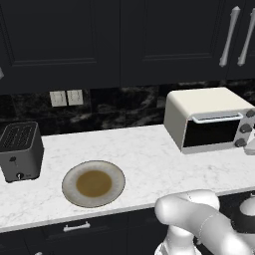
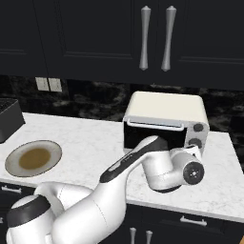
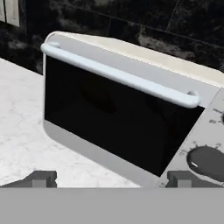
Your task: Pick up the kebab skewer and baguette bread, and place them inside the toaster oven. Close the toaster oven door and start by setting the timer.
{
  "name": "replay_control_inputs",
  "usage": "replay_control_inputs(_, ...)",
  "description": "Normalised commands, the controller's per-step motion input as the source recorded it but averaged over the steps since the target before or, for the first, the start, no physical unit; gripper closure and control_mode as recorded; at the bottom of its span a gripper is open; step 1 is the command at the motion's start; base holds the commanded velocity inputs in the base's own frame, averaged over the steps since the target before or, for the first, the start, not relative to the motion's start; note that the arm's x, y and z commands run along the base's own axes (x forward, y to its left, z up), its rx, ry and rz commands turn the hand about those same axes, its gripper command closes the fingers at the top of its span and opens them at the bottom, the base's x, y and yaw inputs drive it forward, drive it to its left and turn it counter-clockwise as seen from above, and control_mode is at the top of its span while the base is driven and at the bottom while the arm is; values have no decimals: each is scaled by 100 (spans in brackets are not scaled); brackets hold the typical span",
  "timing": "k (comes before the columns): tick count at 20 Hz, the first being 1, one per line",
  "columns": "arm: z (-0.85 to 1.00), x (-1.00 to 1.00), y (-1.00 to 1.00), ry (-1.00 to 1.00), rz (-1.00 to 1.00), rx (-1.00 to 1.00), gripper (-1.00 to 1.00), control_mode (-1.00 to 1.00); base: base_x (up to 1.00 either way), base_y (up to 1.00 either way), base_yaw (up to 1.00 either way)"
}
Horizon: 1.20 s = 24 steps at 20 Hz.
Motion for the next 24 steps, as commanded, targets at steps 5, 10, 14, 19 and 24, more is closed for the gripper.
replay_control_inputs(5,9,-9,-69,-24,22,-23,-100,-100,0,0,0)
replay_control_inputs(10,0,28,-17,-25,7,-16,-100,-100,0,0,0)
replay_control_inputs(14,0,44,4,-29,5,-19,-100,-100,0,0,0)
replay_control_inputs(19,-12,22,7,-22,0,-18,-100,-100,0,0,0)
replay_control_inputs(24,-17,23,0,-12,0,-17,-100,-100,0,0,0)
